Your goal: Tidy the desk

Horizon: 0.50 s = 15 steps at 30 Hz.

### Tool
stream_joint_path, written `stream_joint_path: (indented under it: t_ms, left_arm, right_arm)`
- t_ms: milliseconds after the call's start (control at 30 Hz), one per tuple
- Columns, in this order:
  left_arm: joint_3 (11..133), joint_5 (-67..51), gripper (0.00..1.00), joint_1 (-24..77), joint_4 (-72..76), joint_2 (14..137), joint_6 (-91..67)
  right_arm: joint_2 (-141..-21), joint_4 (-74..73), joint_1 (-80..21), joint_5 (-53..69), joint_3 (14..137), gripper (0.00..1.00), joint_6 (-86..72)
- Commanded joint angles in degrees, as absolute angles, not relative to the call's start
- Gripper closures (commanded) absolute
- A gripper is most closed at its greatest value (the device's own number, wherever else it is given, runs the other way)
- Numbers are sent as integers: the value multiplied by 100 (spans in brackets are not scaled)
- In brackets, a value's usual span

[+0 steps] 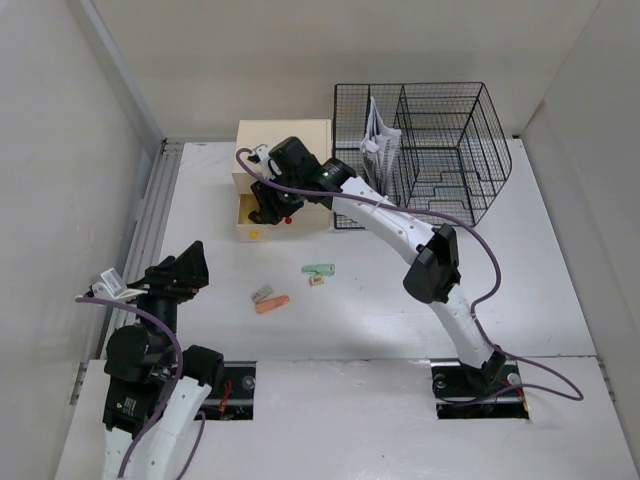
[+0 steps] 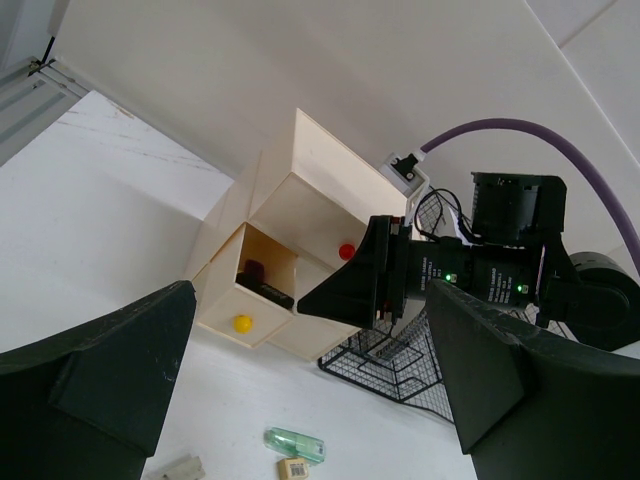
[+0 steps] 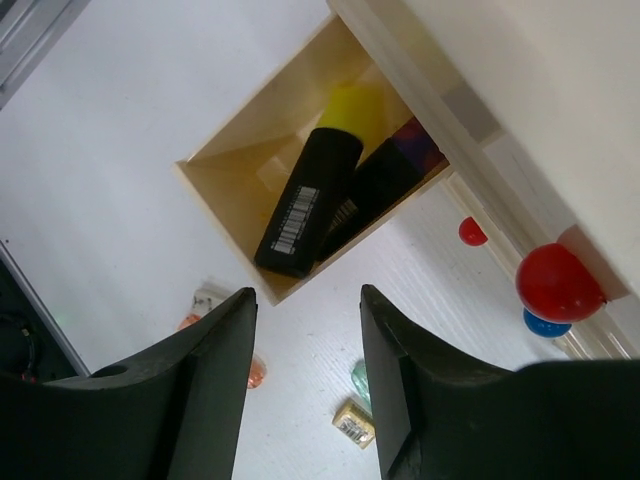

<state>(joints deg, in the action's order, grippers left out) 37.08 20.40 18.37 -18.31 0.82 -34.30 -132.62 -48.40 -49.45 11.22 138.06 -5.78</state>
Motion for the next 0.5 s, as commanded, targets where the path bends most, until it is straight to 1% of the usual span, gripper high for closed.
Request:
stream_joint_path:
  t_ms: [0,200,233,267,300,333,367,400,467]
  left_arm:
    - [3797,2083,1,1863,-1635,0,-3331]
    - [3797,2083,1,1863,-1635,0,-3331]
    - [3797,2083,1,1863,-1635,0,-3331]
    - [3797,2083,1,1863,-1635,0,-3331]
    - [3797,2083,1,1863,-1635,0,-3331]
    - [3797,2083,1,1863,-1635,0,-3331]
    - [3797,2083,1,1863,-1635,0,-3331]
    - [3797,2083,2,1863,-1635,0,-3331]
    - [3744,1926,6,1863,-1583,0,-3331]
  right_arm:
    - [-13087,-4544,-4948,1239,13931,48,-536]
    - [-12781,-4482,-4948,1362,13808,48,-404]
    - [-12684,-4378,-4948,1571,13738,48,-309]
    - [-12578,-4220,-4948,1765,13642,48,-151]
    - [-12455,-4219,-4948,1984,13441,51,399]
    - [-12193,-4167,-4948,2587,13317,69,804]
    - [-12043,-4166,-4948,2923,13141,87,1278]
    - [-11893,-4166,-4948,3066,12757,100,1927]
    - [-11419,-4009,-4948,2989,12185,100,2248]
